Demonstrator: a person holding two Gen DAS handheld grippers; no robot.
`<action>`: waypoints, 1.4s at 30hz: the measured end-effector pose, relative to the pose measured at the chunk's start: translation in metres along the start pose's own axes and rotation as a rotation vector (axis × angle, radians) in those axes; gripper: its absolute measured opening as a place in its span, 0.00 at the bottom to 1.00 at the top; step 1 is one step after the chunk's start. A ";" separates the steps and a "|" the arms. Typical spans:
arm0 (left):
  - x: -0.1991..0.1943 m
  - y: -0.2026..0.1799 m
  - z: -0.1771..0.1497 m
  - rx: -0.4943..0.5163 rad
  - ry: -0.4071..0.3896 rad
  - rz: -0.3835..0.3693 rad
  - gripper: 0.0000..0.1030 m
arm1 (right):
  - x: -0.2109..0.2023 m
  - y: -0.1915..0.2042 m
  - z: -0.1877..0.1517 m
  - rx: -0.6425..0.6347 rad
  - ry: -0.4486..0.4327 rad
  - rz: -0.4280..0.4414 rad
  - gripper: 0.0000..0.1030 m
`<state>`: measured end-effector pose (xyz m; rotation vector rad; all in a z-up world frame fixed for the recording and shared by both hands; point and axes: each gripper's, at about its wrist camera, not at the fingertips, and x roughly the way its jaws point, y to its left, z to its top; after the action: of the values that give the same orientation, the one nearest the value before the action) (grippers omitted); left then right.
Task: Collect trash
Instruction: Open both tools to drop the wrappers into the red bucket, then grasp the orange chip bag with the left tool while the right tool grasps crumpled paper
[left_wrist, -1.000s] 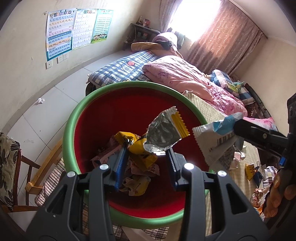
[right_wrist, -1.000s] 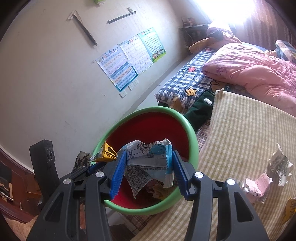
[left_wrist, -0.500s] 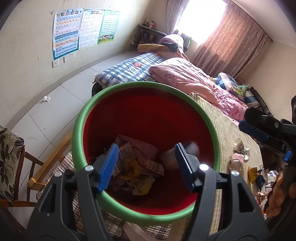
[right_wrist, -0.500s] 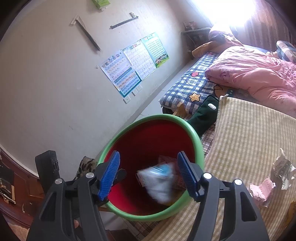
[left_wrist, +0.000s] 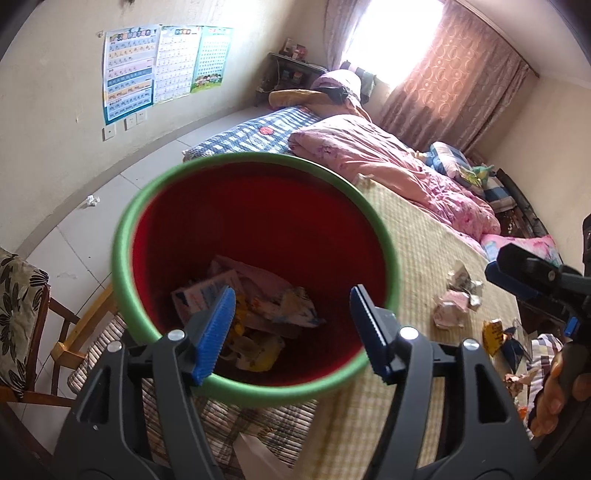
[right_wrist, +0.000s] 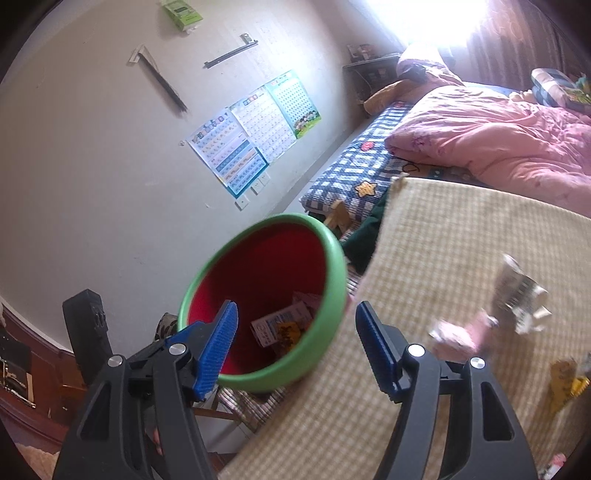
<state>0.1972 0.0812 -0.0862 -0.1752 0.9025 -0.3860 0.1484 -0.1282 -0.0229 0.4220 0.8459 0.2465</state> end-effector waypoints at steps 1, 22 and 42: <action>0.000 -0.007 -0.004 0.006 0.003 -0.003 0.60 | -0.005 -0.004 -0.004 0.003 -0.001 -0.006 0.63; -0.013 -0.134 -0.080 0.126 0.087 -0.174 0.70 | -0.147 -0.136 -0.080 0.082 -0.011 -0.222 0.66; 0.020 -0.208 -0.165 0.181 0.404 -0.382 0.48 | -0.115 -0.172 -0.141 0.136 0.161 -0.207 0.37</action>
<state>0.0252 -0.1153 -0.1374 -0.1030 1.2275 -0.8772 -0.0257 -0.2876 -0.1065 0.4416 1.0611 0.0314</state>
